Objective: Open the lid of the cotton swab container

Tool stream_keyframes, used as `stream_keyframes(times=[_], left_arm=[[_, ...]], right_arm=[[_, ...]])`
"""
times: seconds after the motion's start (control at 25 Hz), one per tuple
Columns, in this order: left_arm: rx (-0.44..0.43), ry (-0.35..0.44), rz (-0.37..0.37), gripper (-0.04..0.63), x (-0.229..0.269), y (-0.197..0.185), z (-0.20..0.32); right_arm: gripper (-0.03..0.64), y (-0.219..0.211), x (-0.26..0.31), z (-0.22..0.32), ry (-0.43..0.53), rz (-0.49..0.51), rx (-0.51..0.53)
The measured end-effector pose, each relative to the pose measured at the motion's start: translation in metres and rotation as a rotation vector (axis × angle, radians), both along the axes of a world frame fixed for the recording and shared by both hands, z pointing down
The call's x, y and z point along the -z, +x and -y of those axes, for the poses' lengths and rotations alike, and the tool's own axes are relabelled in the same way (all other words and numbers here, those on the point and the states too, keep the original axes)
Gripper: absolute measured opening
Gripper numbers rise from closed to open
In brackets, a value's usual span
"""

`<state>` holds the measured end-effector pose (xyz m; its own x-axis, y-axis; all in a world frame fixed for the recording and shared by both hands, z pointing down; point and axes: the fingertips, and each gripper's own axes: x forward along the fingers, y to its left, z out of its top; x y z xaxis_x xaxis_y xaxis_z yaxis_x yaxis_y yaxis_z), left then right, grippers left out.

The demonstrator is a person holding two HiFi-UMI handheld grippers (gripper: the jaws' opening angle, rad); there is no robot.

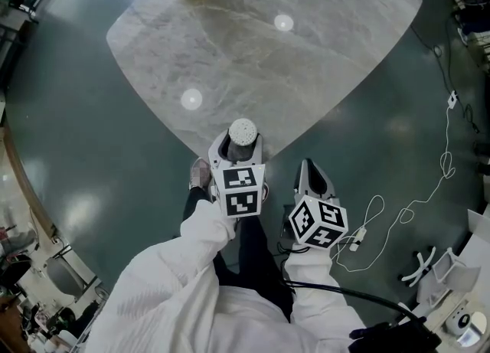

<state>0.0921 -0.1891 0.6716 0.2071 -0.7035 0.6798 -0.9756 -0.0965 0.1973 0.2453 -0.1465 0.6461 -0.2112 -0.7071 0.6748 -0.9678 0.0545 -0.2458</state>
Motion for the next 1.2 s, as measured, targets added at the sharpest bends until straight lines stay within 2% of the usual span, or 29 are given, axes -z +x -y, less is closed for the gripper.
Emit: stream_keyframes(times=[0.24, 0.48, 0.92, 1.2], left_arm=[[-0.002, 0.003, 0.009, 0.253, 0.000, -0.002, 0.001], [-0.063, -0.003, 0.011, 0.249, 0.000, -0.005, 0.002], [-0.095, 0.002, 0.028, 0.247, 0.011, -0.012, 0.001], [-0.137, 0.001, 0.003, 0.247, 0.024, -0.014, 0.000]], right_arm=[[0.061, 0.003, -0.001, 0.003, -0.002, -0.001, -0.005], [0.061, -0.003, 0.000, 0.006, 0.000, 0.002, 0.006], [0.061, -0.011, 0.007, 0.010, 0.012, 0.003, 0.019], [0.061, -0.022, 0.028, 0.015, 0.043, -0.001, 0.033]])
